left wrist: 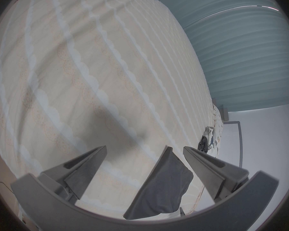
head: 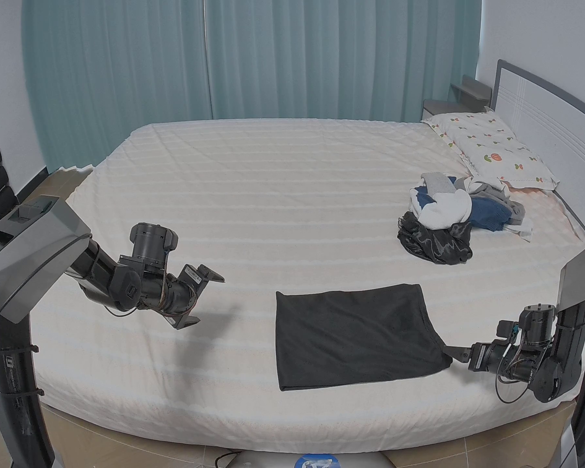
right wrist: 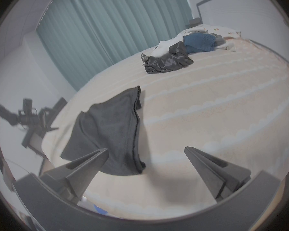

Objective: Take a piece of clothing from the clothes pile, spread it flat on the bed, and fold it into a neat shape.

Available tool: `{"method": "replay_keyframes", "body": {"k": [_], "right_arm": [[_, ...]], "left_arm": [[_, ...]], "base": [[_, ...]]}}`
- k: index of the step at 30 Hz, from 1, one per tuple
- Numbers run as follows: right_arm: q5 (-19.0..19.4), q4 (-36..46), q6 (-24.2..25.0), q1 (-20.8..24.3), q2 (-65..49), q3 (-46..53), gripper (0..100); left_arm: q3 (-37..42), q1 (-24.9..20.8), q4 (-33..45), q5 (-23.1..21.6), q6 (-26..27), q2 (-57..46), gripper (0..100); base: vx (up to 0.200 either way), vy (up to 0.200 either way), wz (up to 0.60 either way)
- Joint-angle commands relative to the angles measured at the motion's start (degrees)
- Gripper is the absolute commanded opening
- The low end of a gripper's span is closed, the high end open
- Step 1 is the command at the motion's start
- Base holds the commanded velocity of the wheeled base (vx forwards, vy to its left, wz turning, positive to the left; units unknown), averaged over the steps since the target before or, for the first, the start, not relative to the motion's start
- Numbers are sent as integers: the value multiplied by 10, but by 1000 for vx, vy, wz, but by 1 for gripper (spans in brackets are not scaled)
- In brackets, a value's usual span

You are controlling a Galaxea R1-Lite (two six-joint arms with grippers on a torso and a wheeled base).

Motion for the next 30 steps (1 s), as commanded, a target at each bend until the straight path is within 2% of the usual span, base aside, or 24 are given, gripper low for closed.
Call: {"method": "replay_keyframes", "body": {"k": [1, 5, 23, 27, 28, 30], "right_arm": [[36, 1, 87, 3, -16, -30, 100], [36, 0, 93, 4, 6, -45, 100], [37, 0, 106, 7, 21, -55, 100], [37, 3, 117, 10, 22, -67, 100], [37, 5, 125, 12, 23, -73, 100], [37, 7, 134, 15, 22, -75, 100]], "left_arm": [[-1, 0, 0, -1, 0, 0, 100], [0, -1, 1, -2, 1, 0, 100], [-2, -5, 1, -1, 1, 1, 100], [-9, -6, 0, -1, 9, 4, 100], [-17, -7, 0, 0, 31, 12, 100], [-25, -15, 2, 0, 38, 13, 100]], "base": [[0, 0, 0], [0, 0, 0], [0, -200, 0], [0, 0, 0], [0, 0, 0], [0, 0, 0]]}}
